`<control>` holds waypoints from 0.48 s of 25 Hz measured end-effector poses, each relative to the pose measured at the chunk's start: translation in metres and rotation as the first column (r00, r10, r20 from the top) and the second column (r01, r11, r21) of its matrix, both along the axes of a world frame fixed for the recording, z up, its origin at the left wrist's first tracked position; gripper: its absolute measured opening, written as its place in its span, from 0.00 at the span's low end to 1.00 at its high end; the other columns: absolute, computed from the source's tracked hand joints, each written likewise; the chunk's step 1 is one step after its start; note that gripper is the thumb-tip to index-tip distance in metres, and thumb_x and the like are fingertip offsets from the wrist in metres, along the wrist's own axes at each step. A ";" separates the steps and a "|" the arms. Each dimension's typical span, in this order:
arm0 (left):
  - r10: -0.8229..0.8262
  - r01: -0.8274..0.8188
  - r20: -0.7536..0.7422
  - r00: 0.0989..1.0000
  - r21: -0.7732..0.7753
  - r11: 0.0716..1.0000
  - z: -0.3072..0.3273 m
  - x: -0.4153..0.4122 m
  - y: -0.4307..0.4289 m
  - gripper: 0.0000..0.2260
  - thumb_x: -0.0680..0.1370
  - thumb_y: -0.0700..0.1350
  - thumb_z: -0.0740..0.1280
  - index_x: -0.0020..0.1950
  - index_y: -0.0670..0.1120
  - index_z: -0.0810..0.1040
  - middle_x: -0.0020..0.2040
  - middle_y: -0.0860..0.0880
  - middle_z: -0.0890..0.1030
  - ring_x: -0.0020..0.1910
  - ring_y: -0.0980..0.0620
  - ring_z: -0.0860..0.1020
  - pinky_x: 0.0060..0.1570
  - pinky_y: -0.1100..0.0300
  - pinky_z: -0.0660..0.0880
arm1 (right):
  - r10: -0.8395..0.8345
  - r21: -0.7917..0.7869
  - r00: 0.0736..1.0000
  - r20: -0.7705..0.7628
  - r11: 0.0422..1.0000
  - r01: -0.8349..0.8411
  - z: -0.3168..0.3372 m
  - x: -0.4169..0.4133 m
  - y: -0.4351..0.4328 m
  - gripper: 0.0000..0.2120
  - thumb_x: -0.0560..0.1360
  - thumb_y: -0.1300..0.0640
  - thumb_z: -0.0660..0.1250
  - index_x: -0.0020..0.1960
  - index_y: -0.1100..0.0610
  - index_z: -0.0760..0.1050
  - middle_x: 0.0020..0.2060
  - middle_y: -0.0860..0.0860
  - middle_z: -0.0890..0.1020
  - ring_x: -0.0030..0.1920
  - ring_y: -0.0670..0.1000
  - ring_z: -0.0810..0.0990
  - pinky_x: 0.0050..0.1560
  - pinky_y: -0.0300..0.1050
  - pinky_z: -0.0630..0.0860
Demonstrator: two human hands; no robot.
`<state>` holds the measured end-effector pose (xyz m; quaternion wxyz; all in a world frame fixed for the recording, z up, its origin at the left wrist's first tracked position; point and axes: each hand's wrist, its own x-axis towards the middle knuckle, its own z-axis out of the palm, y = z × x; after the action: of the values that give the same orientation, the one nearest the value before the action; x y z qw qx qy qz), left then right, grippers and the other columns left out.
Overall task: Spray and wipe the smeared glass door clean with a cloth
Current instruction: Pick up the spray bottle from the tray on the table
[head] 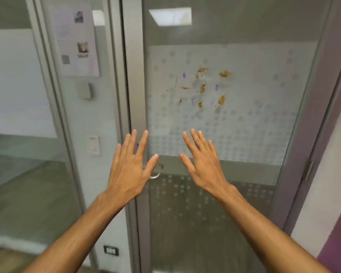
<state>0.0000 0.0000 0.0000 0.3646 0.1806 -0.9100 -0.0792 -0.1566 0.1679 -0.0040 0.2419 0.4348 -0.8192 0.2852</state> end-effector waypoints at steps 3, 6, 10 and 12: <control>0.095 -0.095 0.036 0.995 0.014 0.995 -0.021 0.049 0.014 0.31 0.81 0.65 0.51 0.83 0.56 0.52 0.84 0.48 0.51 0.83 0.47 0.53 0.80 0.45 0.54 | 0.154 0.124 0.988 0.013 0.980 -0.155 -0.019 0.037 0.003 0.30 0.86 0.45 0.57 0.84 0.46 0.49 0.84 0.48 0.48 0.83 0.50 0.42 0.83 0.56 0.46; 0.215 -0.218 0.073 0.974 0.041 0.975 -0.047 0.106 0.032 0.29 0.82 0.62 0.56 0.80 0.50 0.63 0.83 0.45 0.56 0.80 0.45 0.60 0.78 0.44 0.59 | 0.263 0.205 0.965 0.026 0.943 -0.262 -0.046 0.083 0.001 0.30 0.86 0.44 0.56 0.84 0.47 0.49 0.84 0.49 0.48 0.84 0.50 0.43 0.83 0.54 0.47; 0.370 -0.382 0.144 0.918 0.069 0.921 -0.073 0.186 0.047 0.27 0.82 0.59 0.60 0.76 0.46 0.69 0.81 0.41 0.60 0.78 0.41 0.64 0.75 0.41 0.63 | 0.388 0.238 0.920 0.060 0.889 -0.391 -0.069 0.147 -0.012 0.30 0.86 0.44 0.56 0.84 0.47 0.49 0.84 0.49 0.49 0.84 0.50 0.43 0.82 0.53 0.47; 0.437 -0.455 0.170 0.883 0.081 0.887 -0.086 0.227 0.049 0.26 0.82 0.58 0.61 0.76 0.46 0.70 0.81 0.40 0.61 0.78 0.40 0.64 0.75 0.41 0.64 | 0.458 0.244 0.885 0.085 0.852 -0.464 -0.079 0.181 -0.025 0.30 0.86 0.43 0.55 0.84 0.46 0.49 0.84 0.49 0.49 0.84 0.50 0.44 0.81 0.51 0.46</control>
<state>0.2275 0.0491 -0.0861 0.2935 0.4120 -0.8620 -0.0335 0.0244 0.1432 -0.0828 0.0983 0.6425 -0.7239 0.2313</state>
